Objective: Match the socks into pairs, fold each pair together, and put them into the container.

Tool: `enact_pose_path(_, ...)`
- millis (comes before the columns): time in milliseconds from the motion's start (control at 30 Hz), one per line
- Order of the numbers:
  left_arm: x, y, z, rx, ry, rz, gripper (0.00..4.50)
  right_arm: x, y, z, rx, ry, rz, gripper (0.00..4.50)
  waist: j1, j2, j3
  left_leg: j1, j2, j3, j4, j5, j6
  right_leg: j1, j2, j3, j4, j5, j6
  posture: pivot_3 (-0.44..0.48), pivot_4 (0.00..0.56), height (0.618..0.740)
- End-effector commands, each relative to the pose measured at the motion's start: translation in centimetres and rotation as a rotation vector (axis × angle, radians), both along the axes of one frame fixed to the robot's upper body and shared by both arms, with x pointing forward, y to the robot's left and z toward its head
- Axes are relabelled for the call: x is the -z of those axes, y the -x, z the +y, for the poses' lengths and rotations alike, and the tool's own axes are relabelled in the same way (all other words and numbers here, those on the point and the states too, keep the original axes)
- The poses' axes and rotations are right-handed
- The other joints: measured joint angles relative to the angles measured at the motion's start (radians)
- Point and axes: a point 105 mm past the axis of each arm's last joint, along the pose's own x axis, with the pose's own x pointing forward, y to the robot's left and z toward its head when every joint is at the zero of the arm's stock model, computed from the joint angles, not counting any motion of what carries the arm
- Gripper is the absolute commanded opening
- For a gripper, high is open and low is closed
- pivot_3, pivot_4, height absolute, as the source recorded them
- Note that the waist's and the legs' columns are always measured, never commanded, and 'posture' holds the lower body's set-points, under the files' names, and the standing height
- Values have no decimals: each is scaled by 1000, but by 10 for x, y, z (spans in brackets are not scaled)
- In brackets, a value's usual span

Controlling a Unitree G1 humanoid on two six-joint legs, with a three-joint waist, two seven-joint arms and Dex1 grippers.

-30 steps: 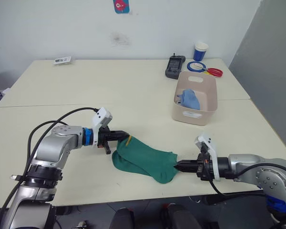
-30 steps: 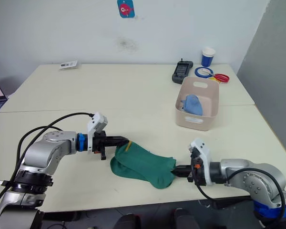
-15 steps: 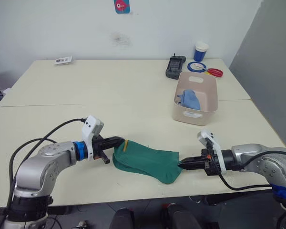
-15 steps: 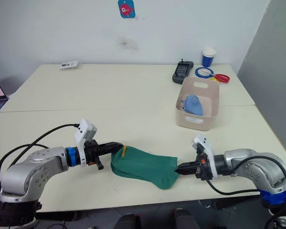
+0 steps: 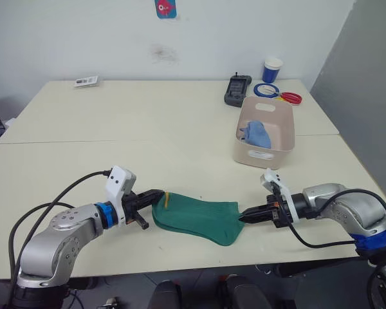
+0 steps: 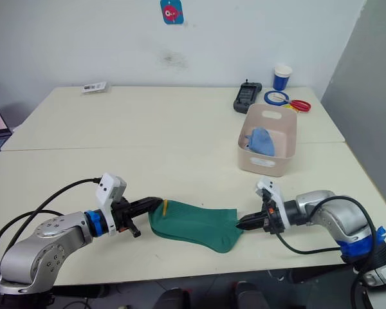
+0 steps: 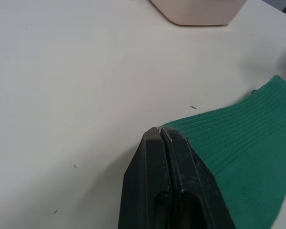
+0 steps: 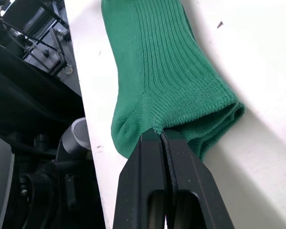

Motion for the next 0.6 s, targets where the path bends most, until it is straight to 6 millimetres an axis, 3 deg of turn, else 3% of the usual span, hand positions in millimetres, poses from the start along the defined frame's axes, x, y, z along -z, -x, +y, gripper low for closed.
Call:
enact_pose_path(33, 2, 4, -4, 36, -24, -17, 0, -5, -5, 2, -16, -1, -33, 13, 0, 0, 0, 0, 0, 0, 0, 0, 0, 0, 0, 0, 0, 0, 0, 0, 150, 740)
enact_pose_path(600, 14, 7, -1, 50, -58, 4, 0, -2, -3, 7, -41, 7, -16, 13, 0, 0, 0, 0, 0, 0, 0, 0, 0, 0, 0, 0, 0, 0, 0, 0, 150, 740)
